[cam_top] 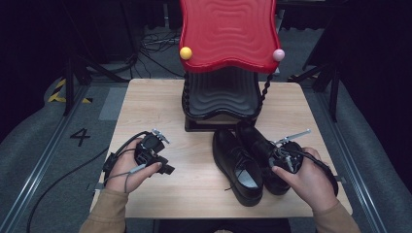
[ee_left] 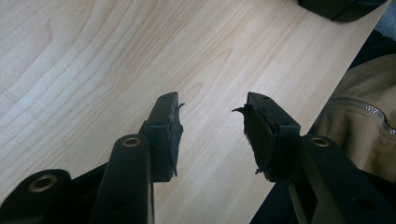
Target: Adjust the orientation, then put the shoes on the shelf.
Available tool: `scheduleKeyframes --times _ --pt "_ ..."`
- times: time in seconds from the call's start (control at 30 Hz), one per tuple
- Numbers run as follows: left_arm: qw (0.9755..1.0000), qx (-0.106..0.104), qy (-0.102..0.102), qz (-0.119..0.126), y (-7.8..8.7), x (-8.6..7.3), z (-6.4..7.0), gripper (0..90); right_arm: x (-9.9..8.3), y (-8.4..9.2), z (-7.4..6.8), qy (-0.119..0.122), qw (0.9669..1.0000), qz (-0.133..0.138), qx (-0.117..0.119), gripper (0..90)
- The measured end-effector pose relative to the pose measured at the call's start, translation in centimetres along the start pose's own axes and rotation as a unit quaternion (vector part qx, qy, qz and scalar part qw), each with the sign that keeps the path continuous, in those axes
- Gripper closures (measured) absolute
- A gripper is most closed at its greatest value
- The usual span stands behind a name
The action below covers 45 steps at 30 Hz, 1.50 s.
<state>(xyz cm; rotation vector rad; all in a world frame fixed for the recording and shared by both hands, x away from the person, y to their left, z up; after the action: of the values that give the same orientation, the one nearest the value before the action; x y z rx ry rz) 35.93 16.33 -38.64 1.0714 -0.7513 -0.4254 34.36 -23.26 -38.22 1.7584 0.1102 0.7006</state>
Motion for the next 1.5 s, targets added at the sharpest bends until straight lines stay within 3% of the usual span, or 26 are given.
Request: scheduleKeyframes --times 0.13,0.27,0.47,0.53,0.57,0.7,0.9,1.0,1.2,1.27,1.37,1.5 --pt "1.0 0.002 0.007 0.001 0.1 -0.5 -0.1 56.1 0.3 -0.9 -0.1 -0.019 0.9995 -0.018 0.02 38.6" --pt "0.9999 0.004 0.012 0.001 0.2 -0.9 -0.2 56.1 0.7 -2.1 -0.5 -0.014 0.9993 -0.027 0.021 37.8" --pt "0.9998 0.005 0.019 0.003 0.3 -1.4 -0.3 55.9 1.2 -4.5 -0.7 0.002 0.9994 -0.034 0.001 38.0" --pt "0.9998 0.006 0.019 0.003 0.3 -1.5 -0.3 55.7 1.3 -5.0 -0.7 0.005 0.9995 -0.031 -0.007 44.1" --pt "0.9998 0.005 0.021 0.002 0.3 -1.5 -0.3 55.6 1.4 -5.3 -0.7 0.015 0.9993 -0.023 -0.024 48.0" --pt "0.9998 0.005 0.021 0.002 0.2 -1.5 -0.4 55.6 1.8 -6.0 -0.7 0.015 0.9989 -0.012 -0.042 50.1" --pt "0.9998 0.004 0.019 0.0 0.1 -1.2 -0.5 55.6 2.1 -6.4 -0.8 0.008 0.9989 -0.02 -0.042 49.8" --pt "0.9998 0.004 0.017 -0.004 -0.2 -0.8 -0.5 55.6 2.2 -6.4 -0.9 0.008 0.9996 -0.016 -0.02 53.3" --pt "0.9999 0.0 0.012 -0.006 -0.6 -0.4 -0.4 55.6 2.3 -6.6 -0.6 0.001 0.9998 -0.019 -0.011 53.5" --pt "0.9999 -0.002 0.012 -0.008 -0.7 -0.3 -0.4 55.5 2.1 -6.9 -0.7 0.025 0.9992 -0.022 -0.022 52.7" --pt "0.9999 -0.002 0.013 -0.009 -0.8 -0.3 -0.5 55.5 1.8 -7.0 -0.7 0.052 0.9984 -0.015 -0.017 52.2" --pt "0.9998 -0.003 0.016 -0.006 -0.7 -0.5 -0.6 55.5 2.1 -7.0 -0.9 0.051 0.998 -0.028 -0.024 52.1"
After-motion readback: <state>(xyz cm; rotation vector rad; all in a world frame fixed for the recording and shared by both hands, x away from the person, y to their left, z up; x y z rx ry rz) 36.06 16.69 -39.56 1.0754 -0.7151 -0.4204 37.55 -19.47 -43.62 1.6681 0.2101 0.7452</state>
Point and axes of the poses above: each handheld gripper's, and its own axes: y roughly backward along the jaws, x roughly out of its top, z roughly to its right, the point moved 1 cm from there along -y, roughly forward along the jaws, and after that the axes turned 1 degree about -z, right-handed, at the moved point
